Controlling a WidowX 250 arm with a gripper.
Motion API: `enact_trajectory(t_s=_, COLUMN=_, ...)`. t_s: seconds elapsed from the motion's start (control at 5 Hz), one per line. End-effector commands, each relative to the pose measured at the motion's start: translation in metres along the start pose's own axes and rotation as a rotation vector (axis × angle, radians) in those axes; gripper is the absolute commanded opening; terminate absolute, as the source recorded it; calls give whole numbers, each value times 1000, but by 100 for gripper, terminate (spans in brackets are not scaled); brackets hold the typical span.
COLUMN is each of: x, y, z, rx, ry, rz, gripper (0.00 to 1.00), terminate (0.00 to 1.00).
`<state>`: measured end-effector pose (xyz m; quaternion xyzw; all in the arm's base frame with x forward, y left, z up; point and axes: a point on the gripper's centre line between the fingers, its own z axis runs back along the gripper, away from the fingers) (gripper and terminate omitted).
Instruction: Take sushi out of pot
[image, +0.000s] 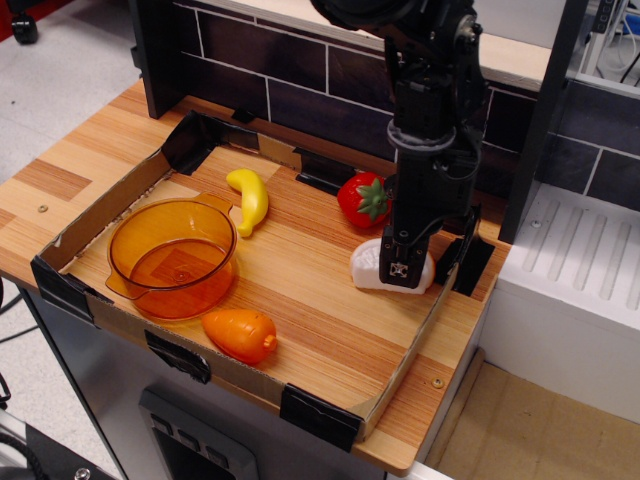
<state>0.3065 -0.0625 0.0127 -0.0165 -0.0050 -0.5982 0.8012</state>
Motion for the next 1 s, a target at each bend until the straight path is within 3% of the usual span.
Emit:
enact_trajectory(t_s=0.0, x=-2, y=13, z=20, rx=13, ry=-52, rz=6, gripper=100, terminate=0)
enact_trajectory(t_s=0.4, x=-11, y=20, z=84, rx=8, ry=-177, rz=39, gripper=100, terminate=0)
enact_trajectory(t_s=0.6, x=-29, y=21, z=121, rx=85, ry=-231, rz=115, gripper=100, terminate=0)
enact_trajectory(t_s=0.8, x=-46, y=22, z=150, rx=90, ry=-236, rz=157, gripper=100, terminate=100)
